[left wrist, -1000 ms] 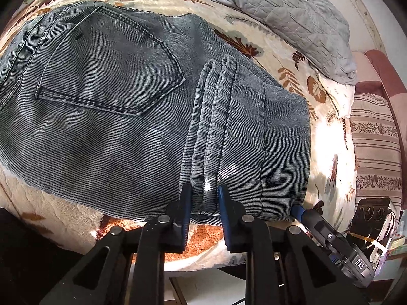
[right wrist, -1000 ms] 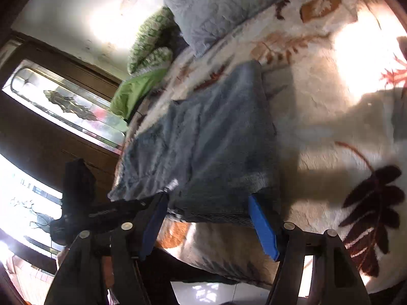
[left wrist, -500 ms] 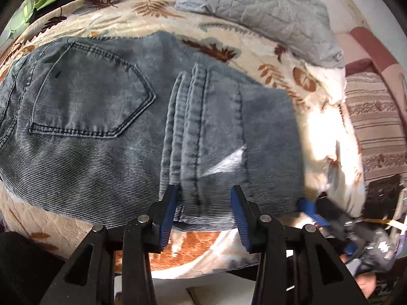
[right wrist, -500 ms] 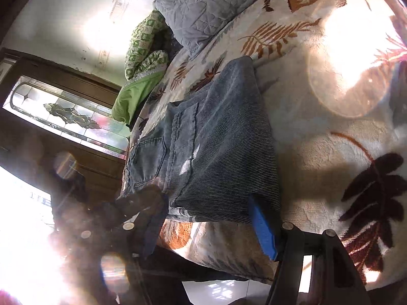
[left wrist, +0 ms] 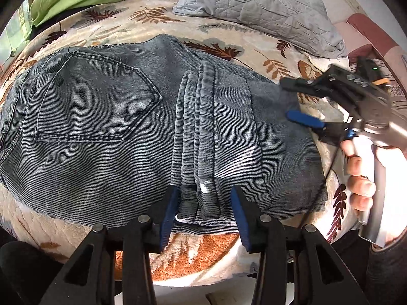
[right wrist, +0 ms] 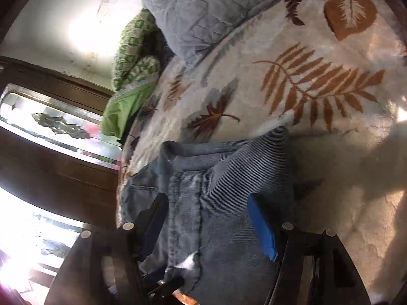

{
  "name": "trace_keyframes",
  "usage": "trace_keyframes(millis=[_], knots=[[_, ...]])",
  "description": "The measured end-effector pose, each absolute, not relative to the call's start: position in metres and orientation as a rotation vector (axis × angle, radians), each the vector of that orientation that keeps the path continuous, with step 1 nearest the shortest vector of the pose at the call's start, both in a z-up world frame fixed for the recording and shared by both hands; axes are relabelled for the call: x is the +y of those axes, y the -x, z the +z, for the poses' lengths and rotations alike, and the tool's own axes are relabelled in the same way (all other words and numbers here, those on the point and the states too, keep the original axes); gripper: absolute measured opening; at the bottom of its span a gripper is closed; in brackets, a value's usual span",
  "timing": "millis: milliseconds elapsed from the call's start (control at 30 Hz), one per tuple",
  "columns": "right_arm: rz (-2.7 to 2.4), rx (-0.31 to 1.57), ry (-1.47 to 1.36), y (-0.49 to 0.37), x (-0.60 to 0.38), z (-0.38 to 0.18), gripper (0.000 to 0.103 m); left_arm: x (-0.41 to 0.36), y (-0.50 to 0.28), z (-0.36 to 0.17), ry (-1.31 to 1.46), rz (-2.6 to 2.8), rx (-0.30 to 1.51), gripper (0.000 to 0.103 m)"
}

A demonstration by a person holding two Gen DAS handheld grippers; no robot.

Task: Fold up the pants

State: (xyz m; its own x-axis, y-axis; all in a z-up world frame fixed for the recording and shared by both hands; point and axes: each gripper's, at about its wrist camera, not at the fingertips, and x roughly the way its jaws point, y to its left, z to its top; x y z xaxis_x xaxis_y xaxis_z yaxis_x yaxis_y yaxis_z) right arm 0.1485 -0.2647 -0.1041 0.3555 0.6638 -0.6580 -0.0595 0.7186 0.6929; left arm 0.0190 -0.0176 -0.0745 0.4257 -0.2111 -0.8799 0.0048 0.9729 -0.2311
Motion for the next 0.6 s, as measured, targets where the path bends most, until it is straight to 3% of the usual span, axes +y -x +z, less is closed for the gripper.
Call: trace_keyframes(millis=[67,300,467,600], knots=[[0.494,1.137,-0.702,-0.154,-0.269,-0.117,0.067,-0.016,-0.019,-0.075,0.206,-0.143,1.125,0.044],[0.538,1.066,-0.64,-0.113,-0.271,-0.083,0.068,-0.012,-0.017,-0.076,0.214,-0.158,1.113,0.044],[0.528,1.136,-0.627,-0.081,-0.269,-0.115,0.069,-0.013,-0.013,-0.075,0.206,-0.151,1.102,0.046],[0.523,1.088,-0.654,-0.075,-0.274,-0.099,0.069,-0.009,-0.013,-0.07,0.235,-0.148,1.104,0.047]])
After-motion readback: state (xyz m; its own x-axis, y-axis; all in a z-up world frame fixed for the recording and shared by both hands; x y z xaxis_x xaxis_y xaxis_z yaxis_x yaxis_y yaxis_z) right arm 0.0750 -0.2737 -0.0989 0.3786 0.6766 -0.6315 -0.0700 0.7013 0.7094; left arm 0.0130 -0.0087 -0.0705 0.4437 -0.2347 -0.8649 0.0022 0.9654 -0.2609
